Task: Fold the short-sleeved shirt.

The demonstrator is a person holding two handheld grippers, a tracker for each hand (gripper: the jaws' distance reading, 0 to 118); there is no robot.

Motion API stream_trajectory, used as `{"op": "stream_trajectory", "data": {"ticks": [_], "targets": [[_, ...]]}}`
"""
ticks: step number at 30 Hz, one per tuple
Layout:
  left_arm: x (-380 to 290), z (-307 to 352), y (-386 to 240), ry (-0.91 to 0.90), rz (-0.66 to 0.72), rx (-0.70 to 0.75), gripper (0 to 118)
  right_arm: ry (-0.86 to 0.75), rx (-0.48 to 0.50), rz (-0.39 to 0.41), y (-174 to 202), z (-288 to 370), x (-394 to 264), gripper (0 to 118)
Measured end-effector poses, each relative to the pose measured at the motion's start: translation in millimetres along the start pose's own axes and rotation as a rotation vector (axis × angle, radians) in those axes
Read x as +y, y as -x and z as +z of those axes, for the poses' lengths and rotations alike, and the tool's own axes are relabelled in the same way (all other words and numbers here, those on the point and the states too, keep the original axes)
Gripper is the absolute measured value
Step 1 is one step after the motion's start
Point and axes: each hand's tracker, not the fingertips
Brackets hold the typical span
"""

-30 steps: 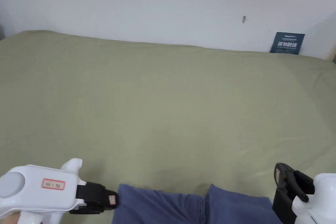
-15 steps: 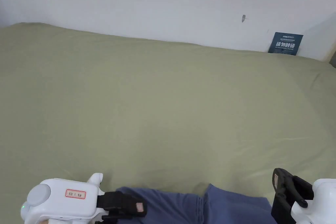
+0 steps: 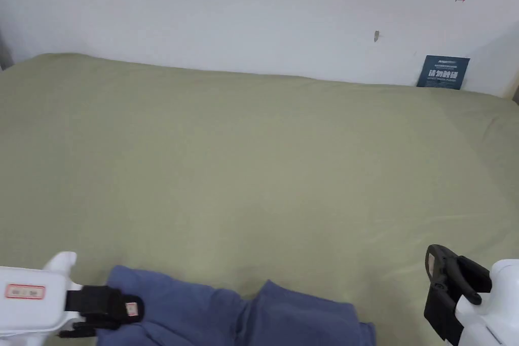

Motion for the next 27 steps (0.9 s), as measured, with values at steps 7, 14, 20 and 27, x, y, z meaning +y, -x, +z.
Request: {"op": "stream_trajectory", "data": {"ticks": [7, 14, 20, 27], "targets": [[6.7, 39.2, -59.1, -0.052, -0.096, 0.208, 10, -0.026, 0.010, -0.011, -1.1, -0.2, 3.4, 1], [-16.0, -7.4, -156.8, 0.005, -0.300, 0.335, 10, -0.035, -0.009, -0.027, -13.9, 13.6, 1.2, 1], [-41.4, -87.7, -214.7, 0.099, -0.442, 0.394, 10, -0.031, -0.046, -0.065, -29.6, 19.1, -4.3, 1], [-78.2, -198.0, -236.8, 0.155, -0.536, 0.316, 116, -0.009, -0.088, -0.078, -45.1, 25.8, -10.8, 1]]}}
